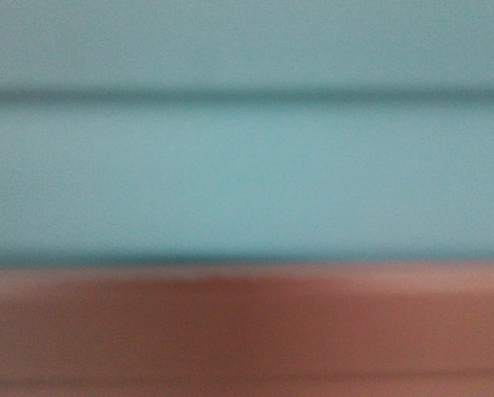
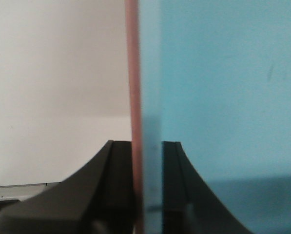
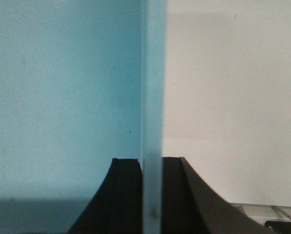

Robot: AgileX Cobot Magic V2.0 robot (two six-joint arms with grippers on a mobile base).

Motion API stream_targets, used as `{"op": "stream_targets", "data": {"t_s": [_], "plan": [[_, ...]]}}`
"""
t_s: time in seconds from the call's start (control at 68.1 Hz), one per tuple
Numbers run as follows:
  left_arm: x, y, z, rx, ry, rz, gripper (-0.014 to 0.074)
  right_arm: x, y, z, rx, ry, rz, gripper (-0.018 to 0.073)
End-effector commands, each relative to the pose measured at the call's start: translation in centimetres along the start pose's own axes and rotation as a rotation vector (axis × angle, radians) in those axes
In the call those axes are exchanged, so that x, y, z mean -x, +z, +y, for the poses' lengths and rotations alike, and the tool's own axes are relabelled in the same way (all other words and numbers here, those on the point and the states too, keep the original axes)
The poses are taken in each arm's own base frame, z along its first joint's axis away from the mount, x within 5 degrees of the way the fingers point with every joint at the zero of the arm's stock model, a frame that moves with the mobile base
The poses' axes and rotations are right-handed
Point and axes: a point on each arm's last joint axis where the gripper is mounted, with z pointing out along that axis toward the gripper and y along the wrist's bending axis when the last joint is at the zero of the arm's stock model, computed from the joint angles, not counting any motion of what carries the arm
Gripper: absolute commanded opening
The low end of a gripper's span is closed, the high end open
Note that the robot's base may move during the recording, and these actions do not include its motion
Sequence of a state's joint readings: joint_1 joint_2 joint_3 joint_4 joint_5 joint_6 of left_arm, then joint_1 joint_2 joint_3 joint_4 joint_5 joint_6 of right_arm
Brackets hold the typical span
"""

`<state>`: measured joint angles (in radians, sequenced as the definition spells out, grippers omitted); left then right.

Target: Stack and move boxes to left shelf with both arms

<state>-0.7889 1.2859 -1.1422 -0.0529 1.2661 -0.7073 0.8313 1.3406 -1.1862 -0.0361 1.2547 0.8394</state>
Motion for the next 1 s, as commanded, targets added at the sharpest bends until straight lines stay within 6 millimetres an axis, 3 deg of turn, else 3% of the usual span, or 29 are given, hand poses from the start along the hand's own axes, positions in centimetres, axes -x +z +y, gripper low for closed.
{"op": "stream_targets", "data": {"t_s": [0.0, 0.983], "plan": [[-1.19, -1.8, -0.31, -0.048, -0.001, 0.052, -0.0012, -0.51, -1.83, -0.37, 0.011, -0.001, 0.007, 0.0053], [-1.2, -1.7, -0.41, -0.053, -0.004, 0.061, -0.0012, -0.48, -1.83, -0.34, 0.014, -0.001, 0.004, 0.0053]]}}
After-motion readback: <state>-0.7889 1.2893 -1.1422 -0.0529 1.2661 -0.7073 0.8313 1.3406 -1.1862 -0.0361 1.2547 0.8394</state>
